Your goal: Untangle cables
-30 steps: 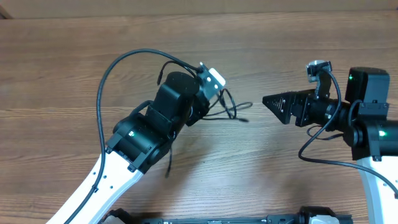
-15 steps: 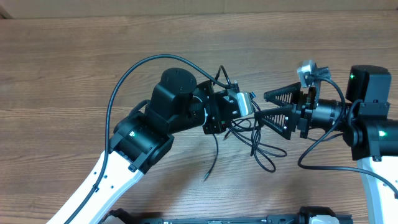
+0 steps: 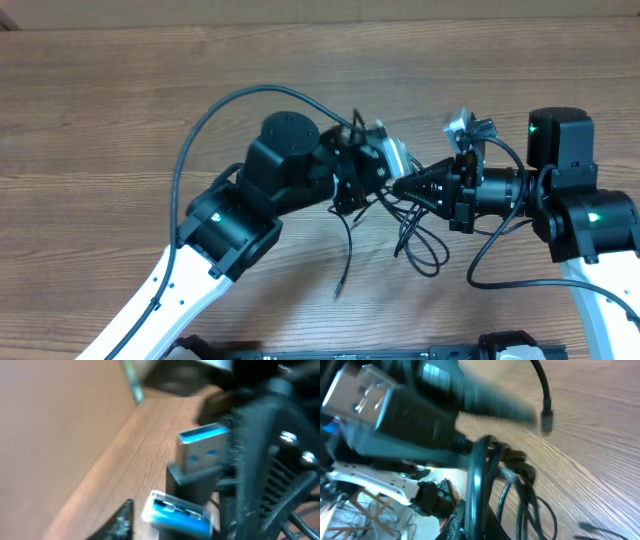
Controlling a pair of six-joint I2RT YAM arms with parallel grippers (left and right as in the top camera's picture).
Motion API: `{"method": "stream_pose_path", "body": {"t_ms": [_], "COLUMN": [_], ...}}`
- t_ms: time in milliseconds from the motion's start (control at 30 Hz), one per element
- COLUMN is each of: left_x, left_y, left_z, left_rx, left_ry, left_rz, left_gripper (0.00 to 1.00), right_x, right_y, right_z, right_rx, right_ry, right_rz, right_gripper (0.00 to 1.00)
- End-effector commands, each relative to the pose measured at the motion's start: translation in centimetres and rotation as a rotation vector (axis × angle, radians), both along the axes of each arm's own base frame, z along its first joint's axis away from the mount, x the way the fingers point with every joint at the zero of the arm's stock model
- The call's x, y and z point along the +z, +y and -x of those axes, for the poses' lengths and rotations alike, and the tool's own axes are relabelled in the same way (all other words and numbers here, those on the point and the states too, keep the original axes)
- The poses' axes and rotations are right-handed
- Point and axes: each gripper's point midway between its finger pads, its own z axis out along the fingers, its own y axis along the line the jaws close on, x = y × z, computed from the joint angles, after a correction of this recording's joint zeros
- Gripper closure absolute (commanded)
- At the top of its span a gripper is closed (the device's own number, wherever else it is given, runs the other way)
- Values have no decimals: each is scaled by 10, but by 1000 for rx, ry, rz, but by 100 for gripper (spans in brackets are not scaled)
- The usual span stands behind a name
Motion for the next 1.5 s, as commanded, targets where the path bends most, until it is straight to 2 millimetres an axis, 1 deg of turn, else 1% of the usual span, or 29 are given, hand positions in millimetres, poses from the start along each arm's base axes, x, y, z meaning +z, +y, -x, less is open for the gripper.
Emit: {"method": "stream_pose_path", "body": {"t_ms": [0,67,133,200,233,267,333,433,467,500,567,600,633,700,733,833,867,933,967,1033,1133,1233,1300,1367,1467], "left_x": [39,48,58,63,64,65,65,64,62,60,55,52,49,45,44,42,41,39,38,37,26,13,8,8,6], "left_y": [35,44,51,54,56,59,68,80,87,90,93,93,93,93,93,91,91,89,87,82,66,49,42,32,24], "left_z": [-7,-3,7,18,19,18,9,-1,-6,-8,-9,-8,-7,-6,-5,-5,-6,-6,-5,-3,-2,-3,-6,-7,-10], "left_rx": [182,180,126,52,41,49,115,181,225,246,287,303,321,342,344,346,349,357,351,339,319,303,298,255,234], "left_ry": [200,279,363,404,421,451,556,644,716,754,851,901,955,1012,1041,1070,1079,1116,1119,1126,1167,1217,1238,1248,1247], "left_rz": [228,300,363,382,390,405,466,524,562,578,609,621,635,648,653,657,660,668,662,652,612,574,566,563,559], "left_gripper": [60,59,51,50,52,53,53,53,53,54,63,70,74,76,75,72,69,60,57,54,49,49,53,54,53], "right_x": [0,3,9,18,24,27,35,42,45,48,57,66,75,86,99,110,111,115,117,119,122,124,124,124,124], "right_y": [-6,-7,-8,-6,-4,-3,0,2,3,3,3,4,4,4,4,5,6,8,9,11,14,14,14,14,14], "right_z": [-7,-11,-18,-20,-19,-18,-15,-13,-14,-15,-19,-23,-26,-29,-31,-31,-31,-24,-20,-13,-10,-9,-9,-9,-8], "right_rx": [-50,-59,-77,-67,-53,-38,-3,26,25,19,5,-8,-18,-27,-34,-34,-32,9,35,76,96,98,97,97,105], "right_ry": [-39,-62,-83,-103,-115,-128,-160,-192,-196,-191,-188,-185,-189,-197,-210,-222,-219,-222,-229,-245,-259,-262,-262,-257,-255], "right_rz": [46,42,28,-8,-28,-41,-73,-98,-107,-115,-140,-165,-187,-214,-245,-271,-277,-289,-293,-299,-303,-308,-308,-308,-309], "right_gripper": [96,96,96,96,96,96,96,96,96,96,96,96,96,96,96,96,96,96,96,96,96,96,96,96,96]}}
